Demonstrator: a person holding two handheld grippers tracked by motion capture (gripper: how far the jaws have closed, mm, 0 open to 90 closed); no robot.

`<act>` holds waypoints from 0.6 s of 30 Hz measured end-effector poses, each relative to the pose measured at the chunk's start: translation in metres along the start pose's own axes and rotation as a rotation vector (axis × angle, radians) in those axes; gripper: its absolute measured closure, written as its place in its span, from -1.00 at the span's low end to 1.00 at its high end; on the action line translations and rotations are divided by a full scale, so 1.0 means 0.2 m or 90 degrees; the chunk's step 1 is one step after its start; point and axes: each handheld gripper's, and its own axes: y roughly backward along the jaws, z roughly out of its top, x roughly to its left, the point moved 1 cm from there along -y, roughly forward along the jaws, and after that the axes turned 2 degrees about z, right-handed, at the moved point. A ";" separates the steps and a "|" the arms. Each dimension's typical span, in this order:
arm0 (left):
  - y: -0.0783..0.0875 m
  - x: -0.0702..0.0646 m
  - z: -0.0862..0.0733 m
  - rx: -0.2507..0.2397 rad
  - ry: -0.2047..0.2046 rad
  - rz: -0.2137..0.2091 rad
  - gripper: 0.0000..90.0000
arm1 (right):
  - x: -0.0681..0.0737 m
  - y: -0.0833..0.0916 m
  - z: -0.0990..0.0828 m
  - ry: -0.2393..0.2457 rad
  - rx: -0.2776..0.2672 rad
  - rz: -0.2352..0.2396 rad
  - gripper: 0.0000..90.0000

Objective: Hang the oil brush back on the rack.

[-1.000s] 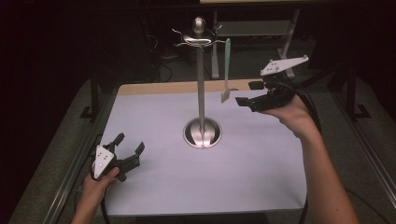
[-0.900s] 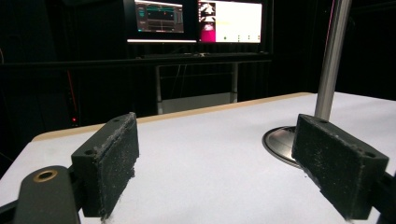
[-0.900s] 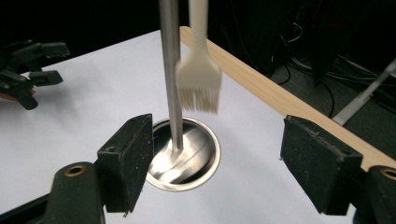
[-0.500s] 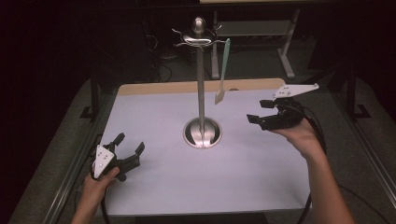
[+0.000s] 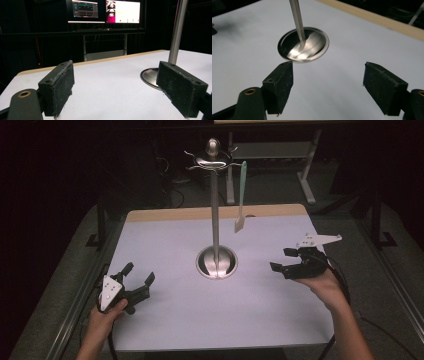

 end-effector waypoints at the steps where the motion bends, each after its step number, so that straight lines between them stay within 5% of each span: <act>1: 0.00 0.00 0.00 0.000 0.000 0.000 -0.68 | 0.00 0.00 -0.02 -0.001 0.000 0.000 -0.47; 11: 0.00 0.00 0.00 0.000 -0.001 0.000 -0.68 | 0.00 -0.05 -0.23 -0.044 0.017 -0.002 -0.47; 18: 0.00 0.00 0.00 -0.001 0.000 0.000 -0.68 | -0.01 -0.06 -0.30 -0.050 0.024 -0.007 -0.47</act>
